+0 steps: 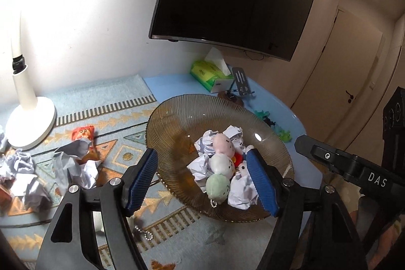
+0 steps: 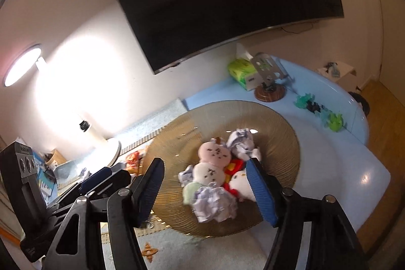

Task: Organize objects
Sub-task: 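Move both tools back over the desk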

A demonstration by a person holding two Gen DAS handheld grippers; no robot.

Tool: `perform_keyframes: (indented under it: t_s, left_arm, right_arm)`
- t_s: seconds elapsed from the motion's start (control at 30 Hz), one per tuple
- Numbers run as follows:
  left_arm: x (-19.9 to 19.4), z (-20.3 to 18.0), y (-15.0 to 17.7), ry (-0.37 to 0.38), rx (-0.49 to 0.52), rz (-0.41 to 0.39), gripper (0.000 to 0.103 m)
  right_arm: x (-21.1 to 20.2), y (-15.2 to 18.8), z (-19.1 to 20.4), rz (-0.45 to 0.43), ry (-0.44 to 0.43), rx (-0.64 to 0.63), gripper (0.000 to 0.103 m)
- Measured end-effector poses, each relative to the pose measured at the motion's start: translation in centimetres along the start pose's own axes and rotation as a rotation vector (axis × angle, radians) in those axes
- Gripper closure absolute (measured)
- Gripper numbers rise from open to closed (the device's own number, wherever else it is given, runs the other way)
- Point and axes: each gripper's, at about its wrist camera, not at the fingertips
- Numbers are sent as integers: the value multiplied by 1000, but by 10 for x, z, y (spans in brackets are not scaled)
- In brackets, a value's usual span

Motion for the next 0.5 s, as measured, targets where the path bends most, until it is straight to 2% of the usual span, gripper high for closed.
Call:
perform_keyframes:
  t_s: [0.23, 0.43, 0.47, 0.5]
  left_arm:
    - [-60, 12, 18, -58, 5, -96, 32]
    - [-115, 37, 40, -195, 9, -160, 32]
    - [-123, 44, 44, -223, 5, -169, 29]
    - [-131, 52, 48, -254, 1, -181, 19]
  right_arm:
    - [-9, 18, 64, -9, -140, -111, 37]
    - [3, 47, 122, 4, -290, -144, 37]
    - [5, 52, 130, 2, -312, -146, 36]
    - [8, 57, 139, 0, -336, -152, 36]
Point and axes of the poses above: each gripper's, at about its wrist camera, not at the fingertips, and x roughly the way its jaws point, z to its left, y to its underside, and after that the axes turned 4 degrees about -x, right-handed
